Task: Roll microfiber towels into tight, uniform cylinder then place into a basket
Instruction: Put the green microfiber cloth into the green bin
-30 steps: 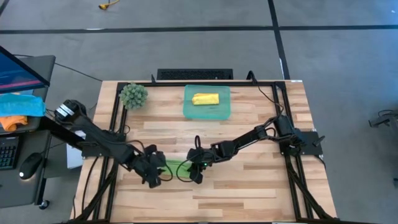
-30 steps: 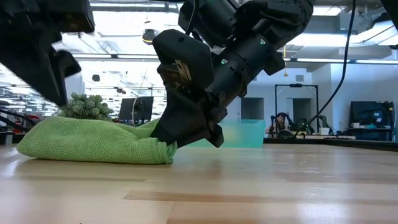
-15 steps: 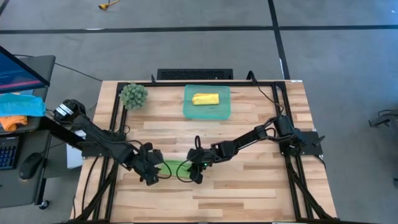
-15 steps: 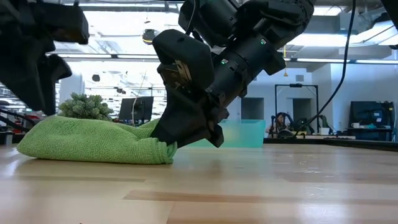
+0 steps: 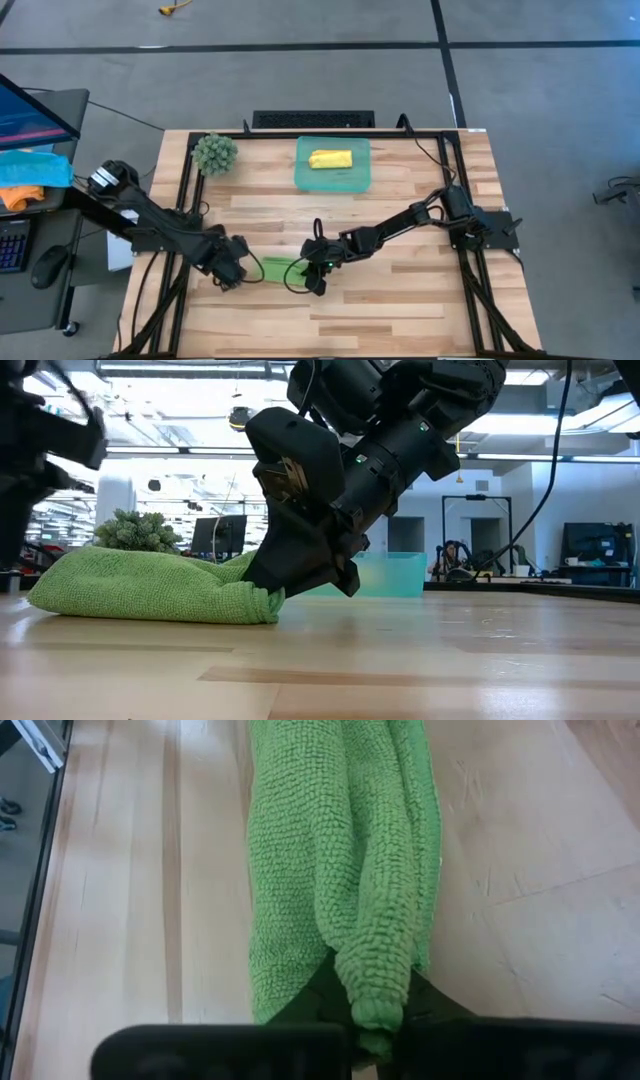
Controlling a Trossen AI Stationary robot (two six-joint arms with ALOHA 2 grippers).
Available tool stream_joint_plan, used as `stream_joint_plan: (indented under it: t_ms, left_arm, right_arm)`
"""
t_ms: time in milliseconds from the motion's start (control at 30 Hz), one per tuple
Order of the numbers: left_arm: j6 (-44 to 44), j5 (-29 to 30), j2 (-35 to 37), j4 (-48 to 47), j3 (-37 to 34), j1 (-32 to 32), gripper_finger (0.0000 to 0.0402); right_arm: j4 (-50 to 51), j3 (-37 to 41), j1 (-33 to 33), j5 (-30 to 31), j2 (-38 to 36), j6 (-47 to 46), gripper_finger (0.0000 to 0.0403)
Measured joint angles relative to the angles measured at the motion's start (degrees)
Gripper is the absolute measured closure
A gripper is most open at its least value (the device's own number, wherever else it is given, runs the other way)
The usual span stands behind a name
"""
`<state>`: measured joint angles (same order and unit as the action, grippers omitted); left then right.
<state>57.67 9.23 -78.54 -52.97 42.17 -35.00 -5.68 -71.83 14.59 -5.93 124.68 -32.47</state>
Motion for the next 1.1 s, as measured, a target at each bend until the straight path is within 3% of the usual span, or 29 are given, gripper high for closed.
stream_joint_plan:
  t_ms: [267, 400, 567, 767, 1100]
  left_arm:
    - [2.66, 2.95, 6.95, -4.67, -0.02, -2.9, 0.0214]
    - [5.2, 8.6, 12.03, -3.34, -0.24, -5.15, 0.0222]
    - [4.8, 18.06, 17.08, 14.04, -6.06, -7.36, 0.0232]
    - [1.01, 15.88, 16.57, 37.49, -13.53, -7.45, 0.0232]
    - [0.48, 16.44, 11.88, 39.92, -14.38, -7.34, 0.0169]
  right_arm:
    - [-0.01, 0.0, 0.0, -0.12, 0.0, 0.02, 0.0378]
    - [-0.03, 0.0, 0.0, -0.17, 0.0, 0.0, 0.0374]
    - [-0.03, 0.0, 0.0, -0.2, 0.0, 0.0, 0.0377]
    - [-0.03, 0.0, 0.0, -0.23, 0.0, 0.0, 0.0373]
    - [-0.1, 0.01, 0.0, -0.27, 0.0, -0.04, 0.0375]
